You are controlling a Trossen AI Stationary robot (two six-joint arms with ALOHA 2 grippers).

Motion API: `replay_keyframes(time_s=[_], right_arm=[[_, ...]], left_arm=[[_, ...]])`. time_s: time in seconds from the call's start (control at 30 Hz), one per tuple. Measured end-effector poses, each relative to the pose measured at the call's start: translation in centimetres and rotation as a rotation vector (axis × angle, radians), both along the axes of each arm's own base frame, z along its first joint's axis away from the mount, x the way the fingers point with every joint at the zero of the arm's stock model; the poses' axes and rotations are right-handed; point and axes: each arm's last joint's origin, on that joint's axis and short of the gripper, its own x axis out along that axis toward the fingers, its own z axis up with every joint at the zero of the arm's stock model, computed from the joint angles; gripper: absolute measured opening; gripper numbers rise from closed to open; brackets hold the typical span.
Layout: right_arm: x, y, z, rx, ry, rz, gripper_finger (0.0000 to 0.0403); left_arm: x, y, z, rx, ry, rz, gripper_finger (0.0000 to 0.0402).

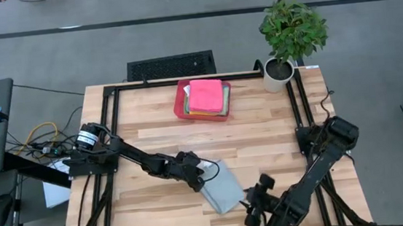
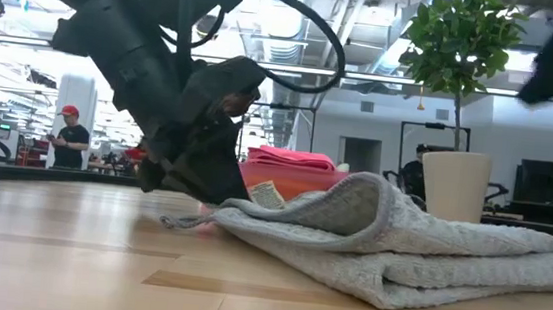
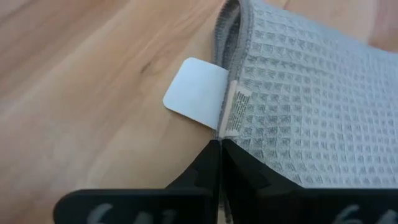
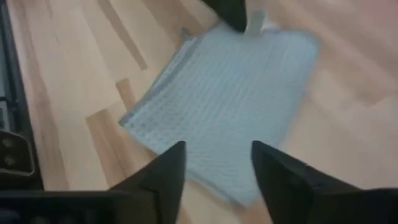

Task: Fold microfiber towels
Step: Fold the gray microfiber cloth

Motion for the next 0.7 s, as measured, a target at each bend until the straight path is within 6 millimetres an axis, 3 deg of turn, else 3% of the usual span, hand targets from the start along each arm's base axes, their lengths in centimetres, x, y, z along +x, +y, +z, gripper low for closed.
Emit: replay_keyframes(time_s=[0.17,0.27,0.33,0.5,0.7], right_arm=[[1.6,1.1,-4.1,0.044,-0.019,-0.043,0.0115],[2.2,1.0,-6.0,0.028,0.011,-0.055,0.0043],[2.3,0.8,-6.9,0.023,0.045,-0.063,0.0015],[1.9,0.8,-8.1,-0.030,0.126,-0.031,0.0043],[0.6,-0.7,-8.1,-0.267,0.307,0.053,0.0053]], left_arm=[[-0.2,-0.9,0.0,0.001,-0.014,-0.010,0.0012],[-0.2,-1.3,0.0,-0.020,-0.024,-0.018,0.0017],[-0.3,-1.4,0.0,-0.043,-0.023,-0.004,0.0017],[-0.6,-2.5,0.1,-0.108,-0.027,0.009,0.0011],[-1.5,-4.7,0.1,-0.164,-0.034,-0.013,0.0012]])
